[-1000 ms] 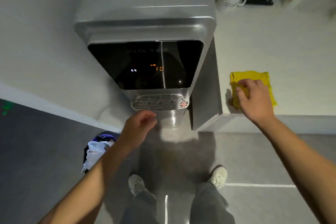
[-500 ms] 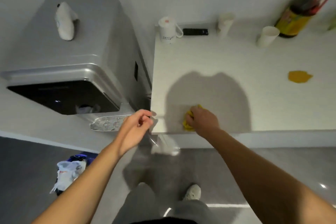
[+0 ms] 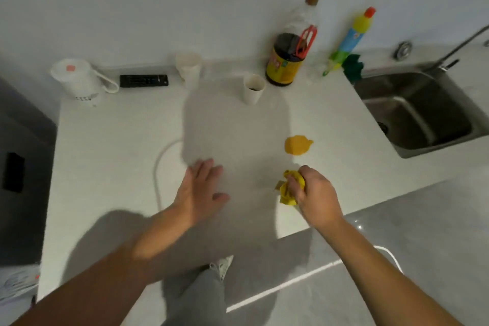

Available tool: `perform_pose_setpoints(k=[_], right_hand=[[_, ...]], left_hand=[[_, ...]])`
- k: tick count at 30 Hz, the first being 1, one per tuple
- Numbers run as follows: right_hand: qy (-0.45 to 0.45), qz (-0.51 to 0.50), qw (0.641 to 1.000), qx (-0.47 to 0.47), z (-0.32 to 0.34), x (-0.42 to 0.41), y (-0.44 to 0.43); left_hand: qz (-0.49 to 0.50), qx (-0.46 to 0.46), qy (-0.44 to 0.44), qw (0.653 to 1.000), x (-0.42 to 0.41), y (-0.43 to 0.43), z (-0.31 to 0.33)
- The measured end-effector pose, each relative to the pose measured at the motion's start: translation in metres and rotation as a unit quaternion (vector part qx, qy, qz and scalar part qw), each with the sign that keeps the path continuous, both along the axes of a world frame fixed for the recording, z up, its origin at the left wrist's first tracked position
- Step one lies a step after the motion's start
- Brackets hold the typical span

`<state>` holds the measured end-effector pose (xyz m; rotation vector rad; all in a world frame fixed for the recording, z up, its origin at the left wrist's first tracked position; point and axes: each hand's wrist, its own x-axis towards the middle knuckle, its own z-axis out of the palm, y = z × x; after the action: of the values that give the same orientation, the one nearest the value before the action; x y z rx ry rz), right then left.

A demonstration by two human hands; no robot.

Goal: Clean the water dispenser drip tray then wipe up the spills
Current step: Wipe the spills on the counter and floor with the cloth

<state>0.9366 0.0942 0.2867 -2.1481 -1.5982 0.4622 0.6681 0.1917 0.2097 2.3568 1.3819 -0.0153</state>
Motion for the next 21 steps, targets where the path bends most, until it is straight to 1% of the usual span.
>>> perform_pose_setpoints(k=[4,8,13,16,18,21], right_hand=[[-0.035,-0.002,0.999,-0.029,-0.002,0.068,0.041],[-0.097,0.023,0.993,-0.06,-0.009,0.134,0.086],[-0.161,0.116,0.976,-0.092,-0.037,0.192,0.121],[-0.166,0.127,0.968,-0.137,-0.063,0.206,0.126],[-0.193,0.132,0.966,-0.115,-0.082,0.21,0.122],[-0.246,0.143,0.957,-0.047,-0.102,0.217,0.121]], left_hand=[[-0.006,-0.016,0.015,1.0,0.063,0.048,-0.018],[-0.028,0.006,0.034,0.999,0.099,0.077,-0.031],[-0.027,0.028,0.063,0.997,0.112,0.079,-0.048],[-0.023,0.052,0.066,0.996,0.113,0.078,-0.051],[-0.016,0.063,0.072,0.995,0.115,0.078,-0.051],[0.001,0.069,0.076,0.995,0.118,0.078,-0.049]])
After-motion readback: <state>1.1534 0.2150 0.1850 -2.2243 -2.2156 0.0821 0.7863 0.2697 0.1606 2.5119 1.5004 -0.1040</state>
